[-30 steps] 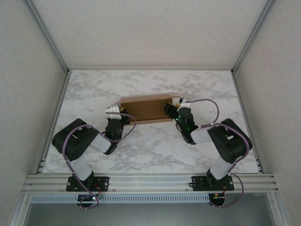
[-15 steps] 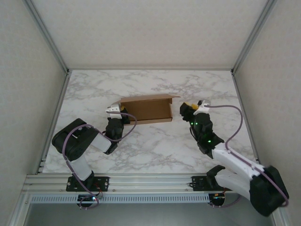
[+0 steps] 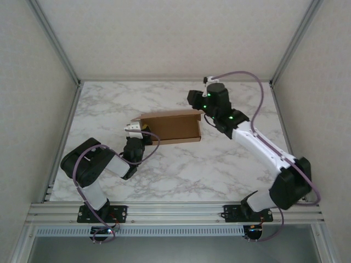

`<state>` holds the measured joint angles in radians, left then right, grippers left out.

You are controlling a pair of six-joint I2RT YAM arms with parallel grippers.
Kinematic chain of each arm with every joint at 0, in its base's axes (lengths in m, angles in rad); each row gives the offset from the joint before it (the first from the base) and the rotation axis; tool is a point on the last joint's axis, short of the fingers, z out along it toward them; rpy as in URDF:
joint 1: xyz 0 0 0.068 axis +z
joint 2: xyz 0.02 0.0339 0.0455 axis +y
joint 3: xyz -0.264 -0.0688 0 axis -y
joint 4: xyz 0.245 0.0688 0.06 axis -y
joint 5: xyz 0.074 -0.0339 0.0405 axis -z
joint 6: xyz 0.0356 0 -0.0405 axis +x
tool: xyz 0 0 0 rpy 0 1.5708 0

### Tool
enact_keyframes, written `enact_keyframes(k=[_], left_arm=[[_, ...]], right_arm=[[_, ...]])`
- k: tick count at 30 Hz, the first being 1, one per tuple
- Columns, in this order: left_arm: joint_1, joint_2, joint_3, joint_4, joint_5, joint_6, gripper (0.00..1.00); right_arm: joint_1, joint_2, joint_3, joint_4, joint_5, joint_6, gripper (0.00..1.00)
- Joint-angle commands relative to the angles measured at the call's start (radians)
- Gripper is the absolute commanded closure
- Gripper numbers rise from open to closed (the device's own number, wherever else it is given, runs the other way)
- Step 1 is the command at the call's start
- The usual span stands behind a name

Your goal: Fold the paper box

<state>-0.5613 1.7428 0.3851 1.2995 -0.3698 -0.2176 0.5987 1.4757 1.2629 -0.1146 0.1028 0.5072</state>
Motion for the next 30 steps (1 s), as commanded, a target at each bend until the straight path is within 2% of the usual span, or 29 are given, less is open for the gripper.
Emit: enact_keyframes(k=[1,3,9,11,17,21,25,27,28,30], left_arm=[[0.000,-0.023,0.010,-0.032,0.057,-0.029,0.72],[0.000,-0.051,0.010,-0.074,0.078,-0.043,0.69],[-0.002,-0.229,-0.010,-0.244,0.199,-0.104,0.49],[-0.005,-0.312,-0.023,-0.325,0.234,-0.141,0.46],[-0.014,-0.556,-0.103,-0.524,0.246,-0.230,0.44],[-0.014,-0.732,-0.119,-0.733,0.176,-0.314,0.45],[-0.012,-0.964,-0.133,-0.942,-0.026,-0.442,0.51],[-0.006,-1.046,-0.127,-1.019,-0.109,-0.487,0.53],[0.004,-1.067,-0.111,-1.043,-0.116,-0.488,0.53],[0.044,-1.043,-0.042,-1.107,-0.091,-0.454,0.51]], right_arm=[[0.040,0.048,-0.007,-0.102,0.010,0.053,0.70],[0.055,0.064,-0.026,-0.086,0.038,0.062,0.70],[0.057,0.096,-0.070,-0.043,0.072,0.077,0.69],[0.058,0.103,-0.086,-0.030,0.075,0.081,0.69],[0.056,0.112,-0.100,-0.016,0.077,0.076,0.63],[0.056,0.111,-0.080,-0.052,0.109,0.084,0.58],[0.057,0.052,-0.121,-0.014,0.098,0.055,0.54],[0.056,-0.001,-0.173,0.056,0.119,0.034,0.59],[0.054,-0.026,-0.202,0.089,0.123,0.030,0.65],[0.029,-0.059,-0.227,0.118,0.048,0.018,0.80]])
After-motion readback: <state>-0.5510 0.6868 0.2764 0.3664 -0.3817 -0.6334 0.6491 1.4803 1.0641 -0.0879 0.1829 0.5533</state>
